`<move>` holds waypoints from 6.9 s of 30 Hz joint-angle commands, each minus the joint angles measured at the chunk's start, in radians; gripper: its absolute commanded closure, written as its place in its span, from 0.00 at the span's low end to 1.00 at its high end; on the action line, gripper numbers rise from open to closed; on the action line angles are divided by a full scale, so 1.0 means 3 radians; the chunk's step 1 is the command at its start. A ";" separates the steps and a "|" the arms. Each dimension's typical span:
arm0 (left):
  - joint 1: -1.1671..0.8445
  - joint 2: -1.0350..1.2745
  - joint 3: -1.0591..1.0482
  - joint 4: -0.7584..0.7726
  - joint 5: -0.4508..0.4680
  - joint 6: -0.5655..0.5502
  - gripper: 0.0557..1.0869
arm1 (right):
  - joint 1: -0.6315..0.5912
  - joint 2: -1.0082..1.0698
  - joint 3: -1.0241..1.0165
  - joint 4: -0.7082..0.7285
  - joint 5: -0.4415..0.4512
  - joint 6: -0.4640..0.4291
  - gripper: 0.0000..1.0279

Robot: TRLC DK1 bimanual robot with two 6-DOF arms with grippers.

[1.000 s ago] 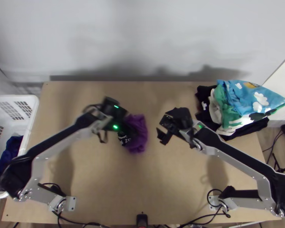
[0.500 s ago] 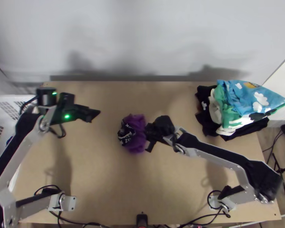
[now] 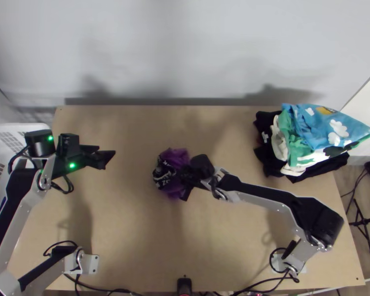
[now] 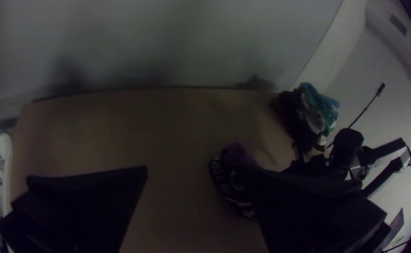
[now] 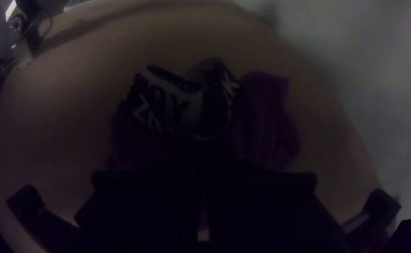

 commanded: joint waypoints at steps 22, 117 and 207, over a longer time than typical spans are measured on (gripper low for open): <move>0.0177 -0.0163 -0.0181 0.0109 0.0012 0.0118 0.05 | 0.0241 0.0376 0.0425 -0.0032 -0.0140 0.0005 0.69; 0.0545 -0.0199 -0.0013 0.0201 0.0237 0.0072 0.05 | 0.0328 -0.0212 -0.0674 0.1139 0.0479 -0.3032 0.95; -0.0105 0.0435 0.0846 -0.0699 -0.0090 -0.0025 0.05 | -0.5261 0.0478 0.3243 -0.4516 -0.2415 0.0169 0.97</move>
